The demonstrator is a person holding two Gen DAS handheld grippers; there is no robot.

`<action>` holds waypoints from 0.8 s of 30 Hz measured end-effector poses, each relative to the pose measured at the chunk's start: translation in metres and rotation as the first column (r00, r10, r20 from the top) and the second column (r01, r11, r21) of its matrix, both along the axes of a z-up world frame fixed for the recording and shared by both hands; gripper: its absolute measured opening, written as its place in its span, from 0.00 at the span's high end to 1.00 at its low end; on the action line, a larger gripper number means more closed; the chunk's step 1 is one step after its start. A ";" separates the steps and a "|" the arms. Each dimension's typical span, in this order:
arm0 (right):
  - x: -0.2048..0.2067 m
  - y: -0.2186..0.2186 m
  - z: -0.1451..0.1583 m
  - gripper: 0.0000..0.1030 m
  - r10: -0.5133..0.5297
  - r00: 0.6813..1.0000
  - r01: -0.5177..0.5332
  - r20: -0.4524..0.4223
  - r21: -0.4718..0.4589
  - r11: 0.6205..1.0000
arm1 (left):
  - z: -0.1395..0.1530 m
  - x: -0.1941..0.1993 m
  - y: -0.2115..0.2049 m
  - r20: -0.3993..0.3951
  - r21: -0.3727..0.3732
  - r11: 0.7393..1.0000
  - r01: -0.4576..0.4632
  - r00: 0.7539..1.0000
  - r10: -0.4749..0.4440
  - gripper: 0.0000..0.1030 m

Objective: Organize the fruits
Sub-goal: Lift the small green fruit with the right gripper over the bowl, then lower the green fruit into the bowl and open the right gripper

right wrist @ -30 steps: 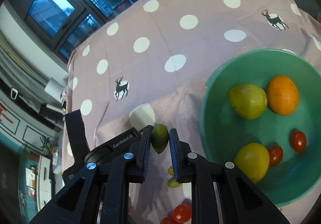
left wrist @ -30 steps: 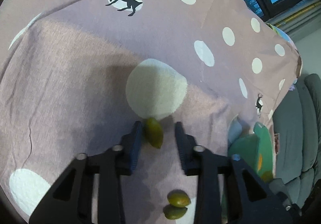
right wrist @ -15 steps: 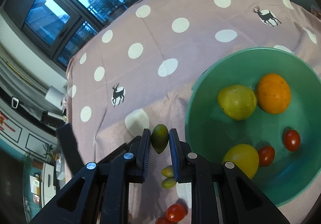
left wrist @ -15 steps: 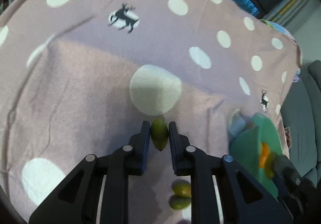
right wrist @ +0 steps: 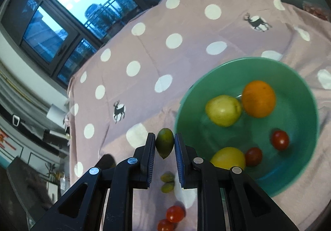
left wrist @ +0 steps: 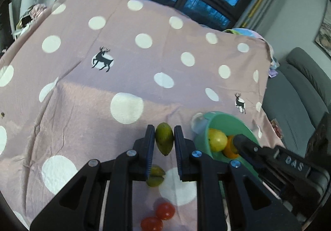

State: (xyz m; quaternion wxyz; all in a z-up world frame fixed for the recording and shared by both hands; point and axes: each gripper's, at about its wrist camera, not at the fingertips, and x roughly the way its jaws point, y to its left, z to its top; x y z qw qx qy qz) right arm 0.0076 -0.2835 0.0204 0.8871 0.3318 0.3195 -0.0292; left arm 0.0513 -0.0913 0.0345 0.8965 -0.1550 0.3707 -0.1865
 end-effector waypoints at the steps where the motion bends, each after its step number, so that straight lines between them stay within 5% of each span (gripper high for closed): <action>1: -0.004 -0.003 0.002 0.80 -0.011 1.000 0.011 0.011 0.014 1.000 | 0.001 -0.004 -0.003 0.010 0.006 1.000 -0.003 1.000 0.003 0.82; 24: -0.039 -0.037 0.011 0.80 -0.234 0.972 0.232 -0.027 -0.064 0.971 | 0.008 -0.040 -0.074 0.091 0.028 0.958 0.286 0.953 -0.288 0.82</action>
